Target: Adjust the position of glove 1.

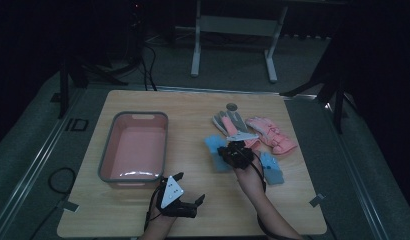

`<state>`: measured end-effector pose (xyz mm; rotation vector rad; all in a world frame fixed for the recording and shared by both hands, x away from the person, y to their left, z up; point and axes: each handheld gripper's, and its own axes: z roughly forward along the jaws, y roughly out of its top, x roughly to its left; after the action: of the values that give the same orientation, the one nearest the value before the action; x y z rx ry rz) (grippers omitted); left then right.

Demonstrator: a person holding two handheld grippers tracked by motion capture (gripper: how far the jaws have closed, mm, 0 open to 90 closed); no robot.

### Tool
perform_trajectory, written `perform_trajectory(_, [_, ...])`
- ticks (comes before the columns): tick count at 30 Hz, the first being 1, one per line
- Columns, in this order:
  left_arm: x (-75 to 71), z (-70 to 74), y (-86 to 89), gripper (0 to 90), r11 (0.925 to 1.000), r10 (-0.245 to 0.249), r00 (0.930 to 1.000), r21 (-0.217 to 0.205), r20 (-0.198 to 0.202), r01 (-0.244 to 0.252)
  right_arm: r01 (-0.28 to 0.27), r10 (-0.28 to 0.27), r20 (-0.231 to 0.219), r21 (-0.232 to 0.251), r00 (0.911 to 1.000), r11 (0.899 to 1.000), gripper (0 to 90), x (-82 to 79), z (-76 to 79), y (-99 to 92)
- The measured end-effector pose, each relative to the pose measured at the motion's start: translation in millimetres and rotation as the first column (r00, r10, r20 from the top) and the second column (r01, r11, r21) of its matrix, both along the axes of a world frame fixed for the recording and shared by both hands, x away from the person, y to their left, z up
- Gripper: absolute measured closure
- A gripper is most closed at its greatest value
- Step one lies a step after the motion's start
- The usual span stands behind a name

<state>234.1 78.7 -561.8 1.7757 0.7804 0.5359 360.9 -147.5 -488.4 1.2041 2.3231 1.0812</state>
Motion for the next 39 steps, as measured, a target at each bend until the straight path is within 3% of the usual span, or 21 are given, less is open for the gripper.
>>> perform_trajectory(5, [0.2, 0.0, 0.1, 0.0, 1.0000, 0.000, 1.0000, 0.000, -0.001, 0.000, 0.062, -0.062, 0.014, 0.019, 0.9980, 0.998, 85.2, -21.9, 14.5, -11.0])
perform_trajectory(6, [0.3, 0.1, 0.3, 0.0, 1.0000, -0.001, 1.0000, 0.002, 0.000, 0.001, 0.096, -0.097, 0.016, 0.029, 0.9952, 0.995, 85.2, -31.0, 17.4, -16.6])
perform_trajectory(11, [0.1, 0.0, 0.2, 0.0, 1.0000, -0.001, 1.0000, 0.001, 0.000, 0.001, 0.140, -0.141, 0.020, 0.027, 0.9898, 0.990, 85.2, -52.2, 9.7, -22.5])
perform_trajectory(17, [0.4, 0.0, 0.1, 0.0, 1.0000, 0.001, 1.0000, 0.002, -0.003, -0.001, 0.153, -0.154, -0.017, -0.010, 0.9880, 0.988, 84.9, -51.4, -17.7, -25.2])
perform_trajectory(20, [0.5, 0.0, 0.3, 0.0, 1.0000, 0.002, 1.0000, 0.001, -0.005, -0.002, 0.167, -0.167, -0.042, -0.006, 0.9851, 0.986, 84.7, -46.5, -31.0, -28.0])
perform_trajectory(27, [0.3, 0.0, 0.3, 0.0, 1.0000, -0.002, 1.0000, 0.000, -0.002, 0.002, 0.154, -0.157, -0.078, -0.041, 0.9846, 0.987, 80.9, -39.9, -59.7, -28.1])
perform_trajectory(31, [0.5, 0.1, 0.4, 0.0, 1.0000, -0.002, 1.0000, 0.001, -0.004, 0.002, 0.151, -0.152, -0.057, -0.029, 0.9867, 0.988, 72.8, -41.3, -62.0, -28.7])
perform_trajectory(33, [0.4, 0.0, 0.4, 0.0, 1.0000, -0.003, 1.0000, 0.000, -0.003, 0.003, 0.137, -0.139, -0.052, -0.043, 0.9890, 0.990, 64.2, -41.3, -60.2, -27.4])
perform_trajectory(35, [0.4, 0.0, 0.4, 0.0, 1.0000, -0.004, 1.0000, 0.000, -0.003, 0.004, 0.118, -0.120, -0.039, -0.054, 0.9920, 0.992, 61.9, -42.4, -54.8, -27.0])
perform_trajectory(39, [0.5, 0.1, 0.5, 0.0, 1.0000, -0.004, 1.0000, 0.000, -0.004, 0.004, 0.071, -0.071, 0.007, -0.020, 0.9974, 0.997, 60.6, -39.2, -34.6, -39.5])
